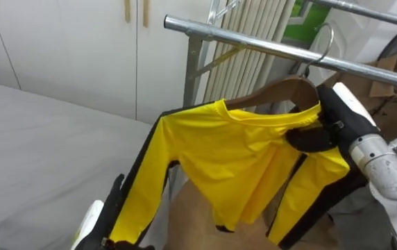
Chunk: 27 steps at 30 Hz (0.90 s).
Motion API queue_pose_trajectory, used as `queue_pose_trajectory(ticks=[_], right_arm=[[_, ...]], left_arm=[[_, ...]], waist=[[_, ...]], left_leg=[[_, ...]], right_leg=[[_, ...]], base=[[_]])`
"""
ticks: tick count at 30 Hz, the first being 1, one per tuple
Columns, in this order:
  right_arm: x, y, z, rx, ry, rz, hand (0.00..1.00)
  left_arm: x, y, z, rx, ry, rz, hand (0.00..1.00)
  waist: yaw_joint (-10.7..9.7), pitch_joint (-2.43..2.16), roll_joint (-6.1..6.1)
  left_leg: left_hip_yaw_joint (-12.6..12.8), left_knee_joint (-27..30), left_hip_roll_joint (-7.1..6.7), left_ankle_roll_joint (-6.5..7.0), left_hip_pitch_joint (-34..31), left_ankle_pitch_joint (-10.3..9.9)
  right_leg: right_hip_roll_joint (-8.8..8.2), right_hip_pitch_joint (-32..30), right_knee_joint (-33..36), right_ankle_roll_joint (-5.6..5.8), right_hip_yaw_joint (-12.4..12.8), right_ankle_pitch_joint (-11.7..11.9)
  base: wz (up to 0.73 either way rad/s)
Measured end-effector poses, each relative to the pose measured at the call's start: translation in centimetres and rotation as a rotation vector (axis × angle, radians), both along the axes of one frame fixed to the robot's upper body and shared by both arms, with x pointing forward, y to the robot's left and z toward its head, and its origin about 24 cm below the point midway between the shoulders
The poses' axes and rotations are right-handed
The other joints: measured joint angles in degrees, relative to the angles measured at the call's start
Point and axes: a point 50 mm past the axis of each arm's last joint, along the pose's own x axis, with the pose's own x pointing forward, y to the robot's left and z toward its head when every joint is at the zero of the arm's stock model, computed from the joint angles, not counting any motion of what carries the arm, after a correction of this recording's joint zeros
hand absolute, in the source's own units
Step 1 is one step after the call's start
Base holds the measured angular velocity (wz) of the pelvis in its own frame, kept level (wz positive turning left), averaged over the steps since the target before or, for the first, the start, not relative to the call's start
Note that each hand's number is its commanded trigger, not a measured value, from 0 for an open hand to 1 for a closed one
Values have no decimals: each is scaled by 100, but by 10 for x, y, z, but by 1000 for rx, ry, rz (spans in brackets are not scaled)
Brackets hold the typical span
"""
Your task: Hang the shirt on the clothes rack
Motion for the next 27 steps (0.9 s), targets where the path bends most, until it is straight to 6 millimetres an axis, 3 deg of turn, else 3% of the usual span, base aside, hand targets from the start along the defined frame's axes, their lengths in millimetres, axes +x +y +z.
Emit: queue_pose_trajectory(ticks=[5,10,17,27], right_arm=[[7,-20,-2,57,67,-43,100],[7,-32,-5,130,126,-42,100],[4,-49,-36,300,299,-113,100],[-2,-55,-57,621,428,-119,100]], left_arm=[[-1,4,0,20,11,-9,0],[-4,10,0,7,18,21,0],[-8,11,-5,5,72,9,0],[-18,16,-8,-49,131,43,0]], waist=[[79,21,-132],[126,20,-134],[298,23,-126],[224,25,-122]], left_leg=[[-177,9,-25,4,-17,24],[-356,17,-28,4,-34,25],[-483,12,-12,-1,-12,27],[-710,12,-8,-48,-11,54]], right_leg=[[-56,100,-100,-5,-184,-6],[-87,147,-103,-5,-334,-32],[-96,253,-186,-18,-503,-57],[-113,389,-282,-46,-708,-130]], base=[[19],[16],[11],[12]])
